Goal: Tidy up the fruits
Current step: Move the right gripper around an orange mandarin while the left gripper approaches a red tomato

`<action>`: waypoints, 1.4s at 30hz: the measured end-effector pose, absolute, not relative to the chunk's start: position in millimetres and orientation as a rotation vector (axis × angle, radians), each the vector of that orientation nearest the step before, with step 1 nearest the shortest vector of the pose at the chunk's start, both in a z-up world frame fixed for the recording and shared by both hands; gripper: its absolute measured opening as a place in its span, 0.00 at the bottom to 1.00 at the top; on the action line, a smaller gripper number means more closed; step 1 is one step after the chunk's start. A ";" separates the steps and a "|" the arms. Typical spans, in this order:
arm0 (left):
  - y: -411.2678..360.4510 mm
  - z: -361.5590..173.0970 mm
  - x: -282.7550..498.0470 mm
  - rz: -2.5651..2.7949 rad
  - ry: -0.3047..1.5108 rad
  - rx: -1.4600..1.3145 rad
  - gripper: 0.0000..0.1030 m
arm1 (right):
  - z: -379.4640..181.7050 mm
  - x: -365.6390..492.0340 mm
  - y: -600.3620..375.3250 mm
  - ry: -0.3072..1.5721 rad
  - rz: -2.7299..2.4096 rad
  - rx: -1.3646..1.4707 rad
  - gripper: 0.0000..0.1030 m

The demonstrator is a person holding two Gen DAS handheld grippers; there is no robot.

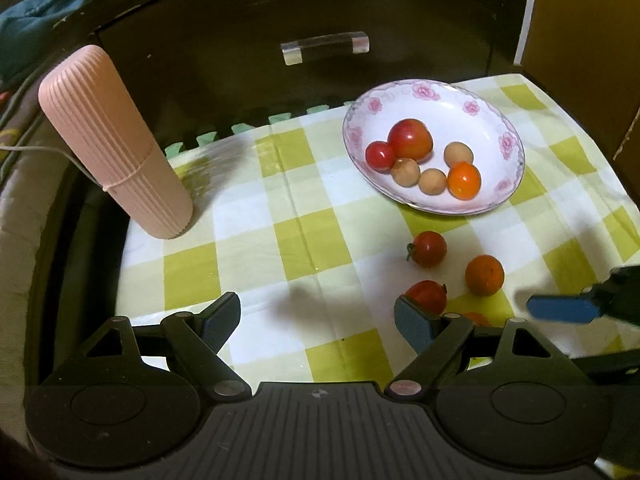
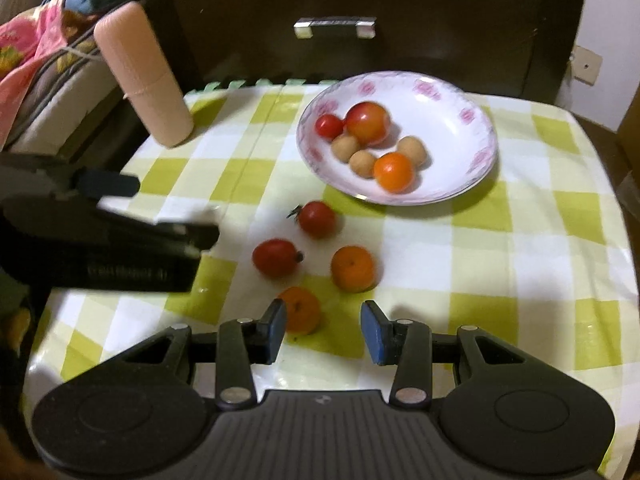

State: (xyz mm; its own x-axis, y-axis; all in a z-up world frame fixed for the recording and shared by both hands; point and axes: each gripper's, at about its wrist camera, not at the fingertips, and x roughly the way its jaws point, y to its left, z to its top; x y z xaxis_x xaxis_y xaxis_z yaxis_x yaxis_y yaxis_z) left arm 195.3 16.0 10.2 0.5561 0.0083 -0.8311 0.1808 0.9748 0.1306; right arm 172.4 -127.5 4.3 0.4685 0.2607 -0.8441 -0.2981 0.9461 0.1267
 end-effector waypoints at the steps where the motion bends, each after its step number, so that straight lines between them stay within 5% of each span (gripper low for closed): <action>1: 15.8 10.2 195.5 -0.102 0.977 0.210 0.86 | 3.0 172.7 -125.4 1.033 0.349 -0.040 0.38; 42: -22.8 -25.6 223.5 -0.243 1.068 0.118 0.85 | -21.5 180.5 -149.7 1.127 0.306 0.042 0.28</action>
